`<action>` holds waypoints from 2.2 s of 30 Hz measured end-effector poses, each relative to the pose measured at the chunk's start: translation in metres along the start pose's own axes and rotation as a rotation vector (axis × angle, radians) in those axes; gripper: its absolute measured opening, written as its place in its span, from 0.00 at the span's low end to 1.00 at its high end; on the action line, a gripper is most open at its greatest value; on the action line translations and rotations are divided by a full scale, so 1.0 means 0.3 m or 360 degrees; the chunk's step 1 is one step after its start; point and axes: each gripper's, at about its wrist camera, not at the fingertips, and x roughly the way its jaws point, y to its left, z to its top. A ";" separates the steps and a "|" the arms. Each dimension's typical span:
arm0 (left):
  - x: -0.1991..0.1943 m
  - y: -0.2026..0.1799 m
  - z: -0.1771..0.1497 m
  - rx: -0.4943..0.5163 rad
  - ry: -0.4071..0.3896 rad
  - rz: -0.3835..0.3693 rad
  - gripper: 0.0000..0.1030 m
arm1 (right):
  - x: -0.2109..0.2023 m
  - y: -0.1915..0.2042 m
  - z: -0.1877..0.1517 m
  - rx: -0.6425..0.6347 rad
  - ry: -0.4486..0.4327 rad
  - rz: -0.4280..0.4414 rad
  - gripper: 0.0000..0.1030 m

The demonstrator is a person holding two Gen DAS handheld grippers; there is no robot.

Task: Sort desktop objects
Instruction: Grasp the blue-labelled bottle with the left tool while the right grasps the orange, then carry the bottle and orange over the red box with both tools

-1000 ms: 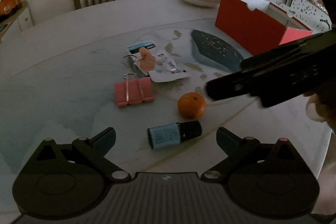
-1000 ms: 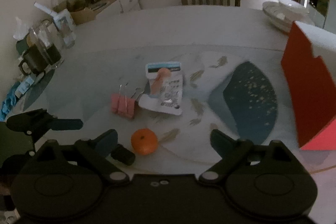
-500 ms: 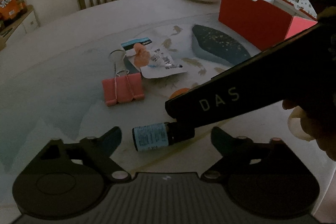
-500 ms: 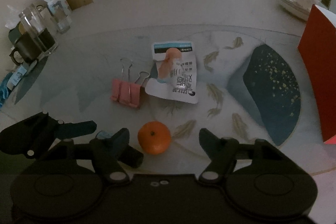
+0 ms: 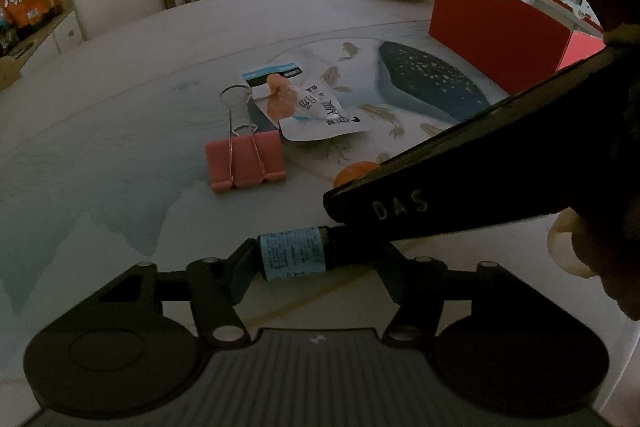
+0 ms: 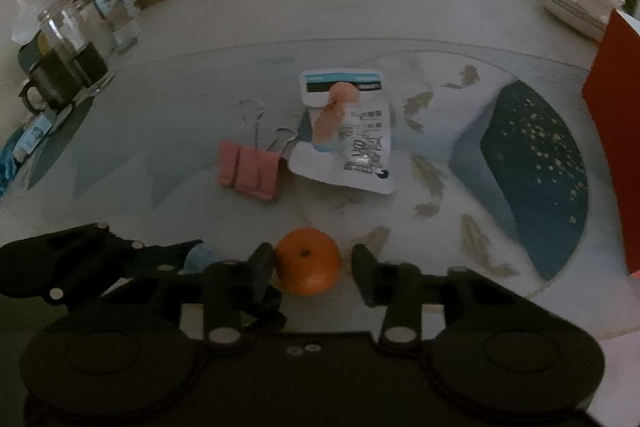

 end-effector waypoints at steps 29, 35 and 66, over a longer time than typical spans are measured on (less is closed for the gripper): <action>-0.011 -0.039 0.067 -0.0074 0.0019 -0.0022 0.60 | -0.152 -0.239 -0.061 0.0126 -0.0065 -0.0135 0.34; -0.004 -0.094 0.104 -0.0063 0.0024 -0.0051 0.60 | -0.185 -0.300 -0.078 0.0154 -0.0070 -0.0140 0.34; -0.070 -0.580 0.490 0.0124 -0.0215 -0.0245 0.60 | -0.612 -0.740 -0.058 0.0094 -0.0310 -0.0123 0.34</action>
